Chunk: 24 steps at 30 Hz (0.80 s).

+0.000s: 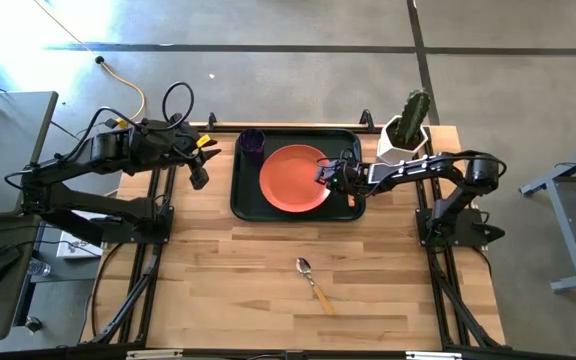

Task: Pick and place plate/cup/fork/spoon on tray
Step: Put the orange plate on the serving tray

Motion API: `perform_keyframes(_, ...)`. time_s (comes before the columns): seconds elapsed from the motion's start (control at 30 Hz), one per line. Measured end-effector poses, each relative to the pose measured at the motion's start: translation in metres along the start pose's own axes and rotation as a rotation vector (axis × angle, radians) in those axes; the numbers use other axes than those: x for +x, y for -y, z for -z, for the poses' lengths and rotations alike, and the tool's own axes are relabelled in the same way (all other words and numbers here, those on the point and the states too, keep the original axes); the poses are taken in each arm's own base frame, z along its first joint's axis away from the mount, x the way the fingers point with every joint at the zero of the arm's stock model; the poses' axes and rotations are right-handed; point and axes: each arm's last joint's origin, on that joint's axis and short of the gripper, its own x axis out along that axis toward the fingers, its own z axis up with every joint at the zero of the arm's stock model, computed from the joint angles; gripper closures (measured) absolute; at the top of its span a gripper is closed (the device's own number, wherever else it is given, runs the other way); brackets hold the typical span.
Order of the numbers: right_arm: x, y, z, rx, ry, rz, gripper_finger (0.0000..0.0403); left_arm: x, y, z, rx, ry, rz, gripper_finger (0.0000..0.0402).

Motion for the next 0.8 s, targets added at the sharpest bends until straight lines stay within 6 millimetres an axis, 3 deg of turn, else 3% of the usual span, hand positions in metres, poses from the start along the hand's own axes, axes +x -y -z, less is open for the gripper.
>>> perform_keyframes(0.3,0.0000,-0.0019,-0.0002,0.004,0.006,-0.019,0.0336,0.0000,0.0000,0.0000,0.000,0.000,0.000,0.0307)
perform_keyframes(0.8,-0.0006,-0.0030,0.0005,0.006,-0.025,-0.031,0.0334,0.0000,0.0000,0.0000,-0.007,0.000,0.000,0.0307)
